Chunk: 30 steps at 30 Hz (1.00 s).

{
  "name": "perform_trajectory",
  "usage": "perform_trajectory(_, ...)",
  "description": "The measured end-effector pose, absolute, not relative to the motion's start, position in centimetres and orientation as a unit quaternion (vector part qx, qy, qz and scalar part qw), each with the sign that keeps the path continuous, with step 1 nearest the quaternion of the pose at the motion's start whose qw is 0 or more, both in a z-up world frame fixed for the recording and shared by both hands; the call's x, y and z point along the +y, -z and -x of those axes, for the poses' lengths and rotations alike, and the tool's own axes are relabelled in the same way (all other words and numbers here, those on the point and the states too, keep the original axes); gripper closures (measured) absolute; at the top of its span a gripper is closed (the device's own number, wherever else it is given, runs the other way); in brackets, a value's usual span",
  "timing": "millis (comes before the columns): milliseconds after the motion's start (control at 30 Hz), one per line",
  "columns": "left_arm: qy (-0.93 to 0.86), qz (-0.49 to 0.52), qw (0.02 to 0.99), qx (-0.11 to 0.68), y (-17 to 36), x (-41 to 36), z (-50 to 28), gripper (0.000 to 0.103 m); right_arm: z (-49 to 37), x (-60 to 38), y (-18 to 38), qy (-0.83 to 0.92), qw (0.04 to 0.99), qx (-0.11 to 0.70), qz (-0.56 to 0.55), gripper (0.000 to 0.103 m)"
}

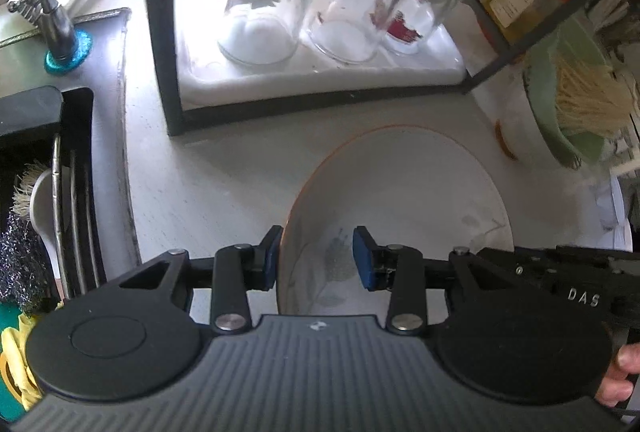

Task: Organize plates and bowls
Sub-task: 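Close both grippers on the rim of the second leaf plate, then lift the leaf plate with both grippers and carry it toward the plate stack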

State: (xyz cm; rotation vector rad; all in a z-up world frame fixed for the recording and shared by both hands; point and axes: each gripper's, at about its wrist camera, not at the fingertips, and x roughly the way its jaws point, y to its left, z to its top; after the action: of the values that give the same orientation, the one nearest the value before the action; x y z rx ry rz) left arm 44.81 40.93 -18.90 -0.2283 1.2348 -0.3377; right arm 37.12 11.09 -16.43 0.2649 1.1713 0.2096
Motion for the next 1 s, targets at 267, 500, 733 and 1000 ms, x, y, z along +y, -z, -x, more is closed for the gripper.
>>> perform_trajectory(267,0.178,0.135,0.787,0.575,17.4,40.4,-43.6,0.06,-35.5,9.4,15.2,-0.097,0.822,0.544,-0.142,0.087)
perform_trajectory(500,0.19,0.131,0.79,0.568,15.2,38.9,-41.9,0.06,-33.1,7.9,13.4,-0.1,0.827,0.53,-0.158,0.087)
perform_trajectory(733,0.215,0.123,0.791,0.559,13.1,36.4,-40.8,0.06,-30.4,5.3,11.5,-0.088,0.841,0.504,-0.172,0.087)
perform_trajectory(1000,0.242,0.125,0.782,0.561,13.0,34.3,-40.0,0.06,-28.2,3.4,10.6,-0.078,0.851,0.487,-0.18,0.087)
